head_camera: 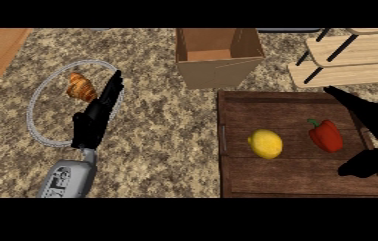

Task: Pick the bell pepper from the tray and place it in the tiered shelf

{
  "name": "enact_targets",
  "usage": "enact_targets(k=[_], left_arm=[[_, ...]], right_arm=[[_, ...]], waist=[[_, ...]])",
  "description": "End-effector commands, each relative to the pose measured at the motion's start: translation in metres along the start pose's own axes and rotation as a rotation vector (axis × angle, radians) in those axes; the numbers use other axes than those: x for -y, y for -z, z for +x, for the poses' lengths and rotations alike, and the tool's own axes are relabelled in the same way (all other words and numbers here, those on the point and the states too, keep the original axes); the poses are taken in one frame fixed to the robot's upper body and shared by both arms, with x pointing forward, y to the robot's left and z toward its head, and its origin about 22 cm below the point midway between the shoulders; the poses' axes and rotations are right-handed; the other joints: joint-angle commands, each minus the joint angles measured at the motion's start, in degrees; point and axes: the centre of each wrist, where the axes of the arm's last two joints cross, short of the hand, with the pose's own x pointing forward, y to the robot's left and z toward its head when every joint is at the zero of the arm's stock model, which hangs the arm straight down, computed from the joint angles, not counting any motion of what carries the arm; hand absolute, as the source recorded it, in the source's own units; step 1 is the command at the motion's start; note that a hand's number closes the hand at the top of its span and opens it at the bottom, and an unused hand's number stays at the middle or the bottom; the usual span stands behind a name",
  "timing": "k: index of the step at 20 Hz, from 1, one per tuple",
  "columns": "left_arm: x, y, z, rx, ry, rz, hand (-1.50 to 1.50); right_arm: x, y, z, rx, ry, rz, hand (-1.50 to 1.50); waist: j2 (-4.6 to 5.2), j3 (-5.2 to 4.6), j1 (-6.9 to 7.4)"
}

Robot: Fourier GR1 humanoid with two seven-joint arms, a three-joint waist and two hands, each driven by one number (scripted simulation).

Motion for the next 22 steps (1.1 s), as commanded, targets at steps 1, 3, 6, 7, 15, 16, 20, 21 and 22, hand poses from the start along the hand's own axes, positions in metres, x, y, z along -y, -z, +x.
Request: enact_targets(k=[1,3,6,7,15,16,20,21,22], left_arm=[[0.007,-0.004,0.003,0.004,-0.002,0.003,0.00],[0.013,0.004,0.000,-0.007,-0.012,-0.018,0.00],[0.004,-0.011,0.014,-0.006,0.007,0.006,0.00],[0.010,-0.002,-0.001,0.016,0.008,-0.004,0.00],[0.019,-0.014,0.009,0.006,0.003,0.014,0.00],[-0.011,-0.002,-0.012,-0.001,-0.005,-0.012,0.00],[0.005,0.003,-0.005,0.005,0.005,0.013,0.00],[-0.007,-0.009,0.000,0.008,-0.001,-0.001,0.00],[0.012,-0.019,0.012,0.000,-0.010,-0.006,0.00]], right_arm=[[-0.003,0.023,-0.020,-0.009,-0.008,0.011,-1.50],[0.008,0.000,-0.027,-0.018,-0.014,-0.007,-1.50],[-0.014,0.019,-0.023,-0.021,0.000,0.007,-1.50],[-0.023,0.001,-0.030,-0.019,-0.002,0.013,-1.50],[-0.014,0.032,-0.011,-0.002,-0.001,0.033,-1.50],[-0.024,0.026,-0.033,-0.005,0.004,0.022,-1.50],[-0.045,0.029,-0.021,-0.003,-0.011,0.045,-1.50],[-0.036,0.035,-0.023,-0.010,-0.029,0.058,-1.50],[-0.041,0.033,-0.017,-0.004,-0.013,0.064,1.50]], waist=[[0.04,0.02,0.27],[0.00,0.01,-0.09],[-0.02,0.02,0.16],[-0.02,0.01,-0.15],[-0.02,0.01,0.11],[0.03,0.00,-0.06],[0.00,0.00,-0.09],[-0.01,0.01,0.07],[-0.05,0.01,0.10]])
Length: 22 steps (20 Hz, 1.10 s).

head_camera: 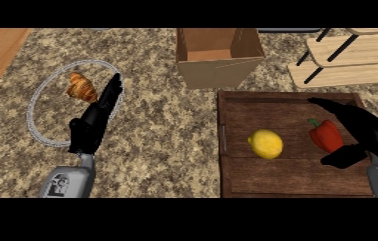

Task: Pick the bell pepper from the tray and place it in the tiered shelf

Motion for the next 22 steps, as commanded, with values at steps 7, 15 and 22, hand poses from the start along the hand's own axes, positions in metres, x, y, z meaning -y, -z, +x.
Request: enact_targets(k=[7,15,22], left_arm=[[0.000,-0.001,-0.008,-0.008,0.012,-0.006,0.00],[-0.004,-0.009,0.000,-0.022,-0.014,0.020,0.00],[-0.013,0.005,0.002,-0.019,0.004,0.016,0.00]], right_arm=[[-0.006,0.001,-0.018,0.069,-0.160,-0.007,1.50],[-0.045,-0.027,0.045,0.043,-0.017,-0.075,1.50],[-0.067,-0.058,0.099,0.078,0.133,-0.159,1.50]], waist=[[0.03,0.01,0.02],[-0.19,-0.02,-0.30],[-0.10,-0.01,-0.48]])
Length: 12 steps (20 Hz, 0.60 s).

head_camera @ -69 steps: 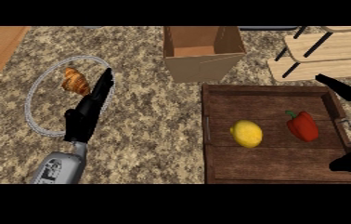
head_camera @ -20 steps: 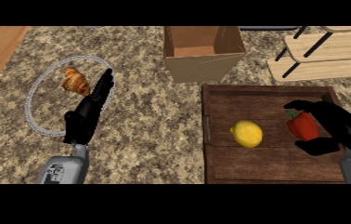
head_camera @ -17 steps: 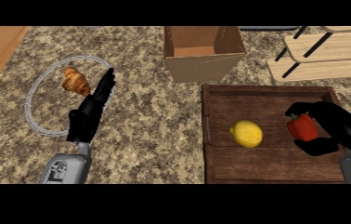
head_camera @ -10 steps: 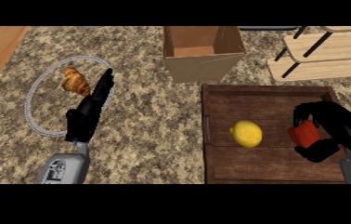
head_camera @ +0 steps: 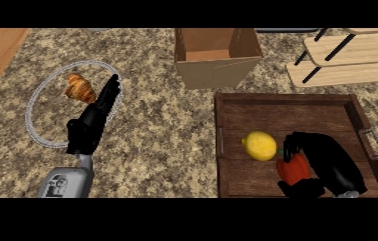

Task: Pick the bell pepper from the tray and place it in the tiered shelf

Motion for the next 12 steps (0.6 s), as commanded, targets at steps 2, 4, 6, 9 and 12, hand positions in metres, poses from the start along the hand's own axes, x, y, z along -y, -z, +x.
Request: enact_targets(k=[2,4,6,9,12], left_arm=[[-0.007,-0.001,0.001,0.008,0.006,0.005,0.00],[0.008,0.001,-0.010,-0.017,-0.002,0.018,0.00],[-0.007,0.005,-0.003,-0.009,-0.001,0.015,0.00],[0.003,-0.007,-0.013,-0.002,-0.003,0.011,0.00],[-0.013,0.001,0.008,-0.002,0.010,-0.005,0.00]], right_arm=[[0.004,-0.035,0.015,0.055,0.205,-0.129,1.50],[0.015,-0.034,0.034,0.122,0.339,-0.187,1.50],[0.032,-0.040,0.032,0.143,0.400,-0.269,1.50],[0.055,-0.083,0.044,0.160,0.369,-0.341,1.50],[0.083,-0.100,0.046,0.154,0.410,-0.423,1.50]], waist=[[-0.15,0.04,-0.58],[-0.02,0.02,-0.89],[0.03,0.04,-0.40],[-0.10,0.00,-0.25],[-0.08,0.02,0.04]])
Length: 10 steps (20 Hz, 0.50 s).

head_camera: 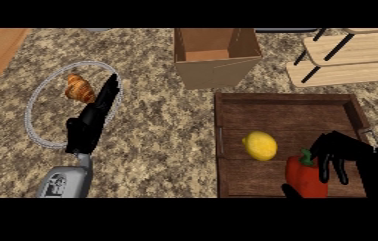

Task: Pick the bell pepper from the tray and place it in the tiered shelf

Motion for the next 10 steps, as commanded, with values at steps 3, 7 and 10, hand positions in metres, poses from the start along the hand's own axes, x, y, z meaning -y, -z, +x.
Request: enact_targets(k=[3,7,10], left_arm=[[0.002,-0.001,0.001,0.009,-0.014,-0.013,0.00],[0.005,0.009,0.010,0.002,0.000,-0.002,0.00],[0.006,0.010,0.001,-0.003,-0.005,0.000,0.00]], right_arm=[[0.038,-0.018,0.035,-0.001,0.006,-0.202,1.50],[0.063,-0.013,0.050,-0.017,-0.055,-0.300,1.50],[0.083,0.001,0.049,-0.007,-0.031,-0.396,1.50]], waist=[[0.04,-0.03,0.32],[-0.08,-0.05,0.06],[0.05,-0.04,-0.05]])
